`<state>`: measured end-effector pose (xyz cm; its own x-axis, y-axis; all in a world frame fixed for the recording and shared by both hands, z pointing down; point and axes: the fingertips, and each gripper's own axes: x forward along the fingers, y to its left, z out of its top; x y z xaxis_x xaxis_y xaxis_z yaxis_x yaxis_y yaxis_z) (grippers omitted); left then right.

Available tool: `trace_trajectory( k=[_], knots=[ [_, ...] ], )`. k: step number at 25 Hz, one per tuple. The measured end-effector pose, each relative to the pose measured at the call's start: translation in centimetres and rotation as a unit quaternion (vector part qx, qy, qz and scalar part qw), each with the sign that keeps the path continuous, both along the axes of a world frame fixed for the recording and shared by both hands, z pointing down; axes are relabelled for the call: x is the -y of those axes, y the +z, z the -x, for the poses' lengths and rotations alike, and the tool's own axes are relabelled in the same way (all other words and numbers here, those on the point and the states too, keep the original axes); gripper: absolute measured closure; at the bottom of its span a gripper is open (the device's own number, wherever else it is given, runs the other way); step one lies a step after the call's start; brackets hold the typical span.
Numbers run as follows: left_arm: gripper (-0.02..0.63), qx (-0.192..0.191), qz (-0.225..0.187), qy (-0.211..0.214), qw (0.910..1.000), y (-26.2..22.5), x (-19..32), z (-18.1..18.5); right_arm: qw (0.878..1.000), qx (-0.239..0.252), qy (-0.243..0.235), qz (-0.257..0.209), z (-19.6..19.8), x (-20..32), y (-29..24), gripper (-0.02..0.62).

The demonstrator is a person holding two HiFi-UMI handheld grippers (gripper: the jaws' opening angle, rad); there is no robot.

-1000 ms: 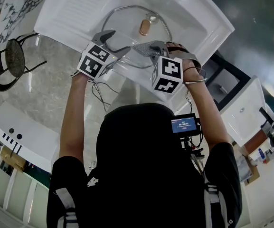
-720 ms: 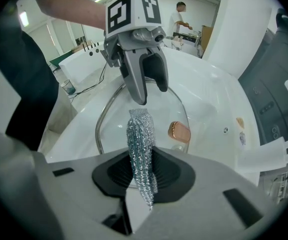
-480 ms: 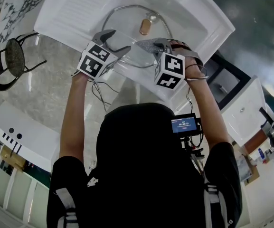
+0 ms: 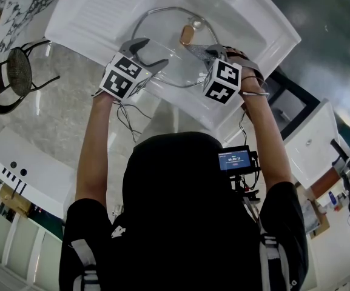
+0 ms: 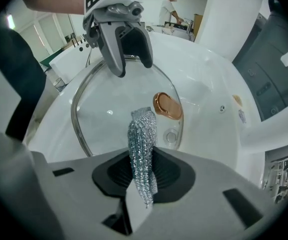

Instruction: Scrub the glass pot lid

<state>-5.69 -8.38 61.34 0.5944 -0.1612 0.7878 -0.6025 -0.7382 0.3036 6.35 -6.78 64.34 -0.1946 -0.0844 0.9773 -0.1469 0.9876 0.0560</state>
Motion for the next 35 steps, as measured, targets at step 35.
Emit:
trace_trajectory(
  k=[35],
  knots=[
    [0.293,0.000,-0.001,-0.001,1.0000,0.0,0.0,0.1,0.997,-0.043,0.065,-0.001,-3.1,2.3,2.7,0.526]
  ],
)
